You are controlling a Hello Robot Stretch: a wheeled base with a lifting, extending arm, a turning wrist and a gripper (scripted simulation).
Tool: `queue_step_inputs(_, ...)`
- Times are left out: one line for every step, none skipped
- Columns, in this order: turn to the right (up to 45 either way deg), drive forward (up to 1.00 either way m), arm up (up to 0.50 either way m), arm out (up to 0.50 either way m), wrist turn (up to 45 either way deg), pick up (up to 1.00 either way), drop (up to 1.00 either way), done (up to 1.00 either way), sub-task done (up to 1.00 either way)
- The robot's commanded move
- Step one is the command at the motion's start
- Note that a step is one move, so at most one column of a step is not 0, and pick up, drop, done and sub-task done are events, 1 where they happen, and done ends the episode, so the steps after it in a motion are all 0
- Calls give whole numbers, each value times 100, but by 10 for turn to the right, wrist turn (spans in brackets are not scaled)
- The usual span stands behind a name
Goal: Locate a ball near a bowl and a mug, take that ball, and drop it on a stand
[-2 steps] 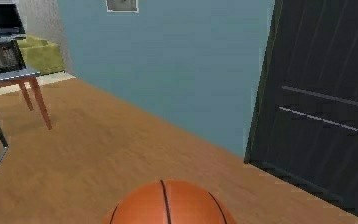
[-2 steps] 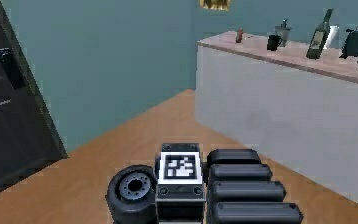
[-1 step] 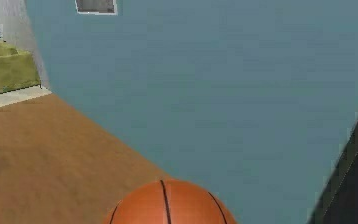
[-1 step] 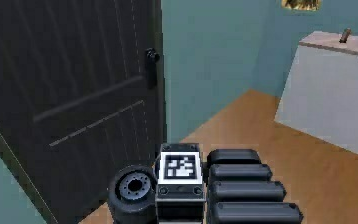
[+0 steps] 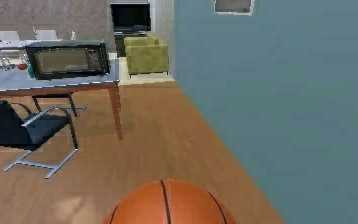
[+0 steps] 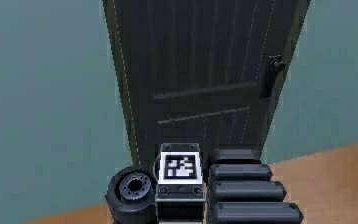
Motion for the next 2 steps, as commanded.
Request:
queue_step_inputs(0,100,0,0,0,0,0,0,0)
queue_step_inputs(0,85,0,0,0,0,0,0,0)
